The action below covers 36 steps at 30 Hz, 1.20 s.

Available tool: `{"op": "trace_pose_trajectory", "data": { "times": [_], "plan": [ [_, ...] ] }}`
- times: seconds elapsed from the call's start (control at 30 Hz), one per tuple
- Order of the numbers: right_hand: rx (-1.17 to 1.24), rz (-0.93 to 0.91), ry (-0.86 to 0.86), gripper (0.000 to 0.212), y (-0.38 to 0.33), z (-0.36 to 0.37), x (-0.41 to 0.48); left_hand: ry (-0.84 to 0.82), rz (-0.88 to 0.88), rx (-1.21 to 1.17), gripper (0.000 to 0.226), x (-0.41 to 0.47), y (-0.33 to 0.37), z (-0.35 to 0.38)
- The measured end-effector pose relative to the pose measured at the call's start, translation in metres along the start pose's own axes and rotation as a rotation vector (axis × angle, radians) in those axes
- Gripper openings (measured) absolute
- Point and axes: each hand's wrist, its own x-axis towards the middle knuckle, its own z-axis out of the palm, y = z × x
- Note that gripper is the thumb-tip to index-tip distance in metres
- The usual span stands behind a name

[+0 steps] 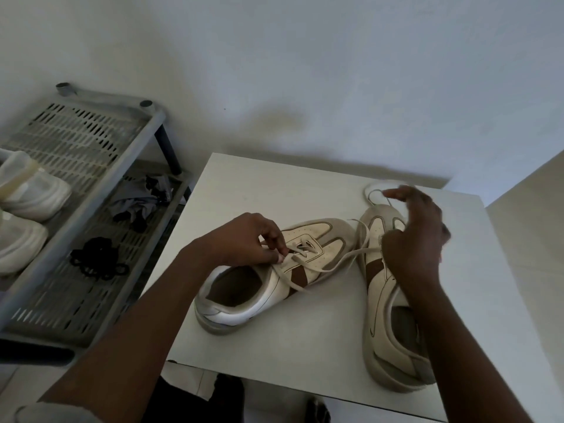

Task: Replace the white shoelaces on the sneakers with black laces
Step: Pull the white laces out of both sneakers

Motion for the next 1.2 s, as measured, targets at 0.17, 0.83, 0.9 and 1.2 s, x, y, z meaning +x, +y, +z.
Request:
{"op": "trace_pose_trajectory", "data": {
  "times": [0.17, 0.83, 0.9, 1.2],
  "plan": [
    [0.233, -0.136, -0.513, 0.025, -0.037, 0.035, -0.040, 0.051, 0.101, 0.139, 0.014, 0.001, -0.001, 0.002],
    [0.133, 0.199, -0.513, 0.011, -0.042, 0.070, -0.063, -0.077, -0.156, -0.006, 0.039, -0.009, -0.016, -0.005],
    [0.227, 0.292, -0.608, 0.011, -0.039, 0.062, -0.053, -0.043, -0.135, 0.023, 0.033, -0.009, -0.015, -0.005],
    [-0.015, -0.232, -0.467, 0.012, -0.048, 0.073, -0.066, -0.054, -0.119, 0.178, 0.034, -0.003, -0.012, 0.003]
  ]
}}
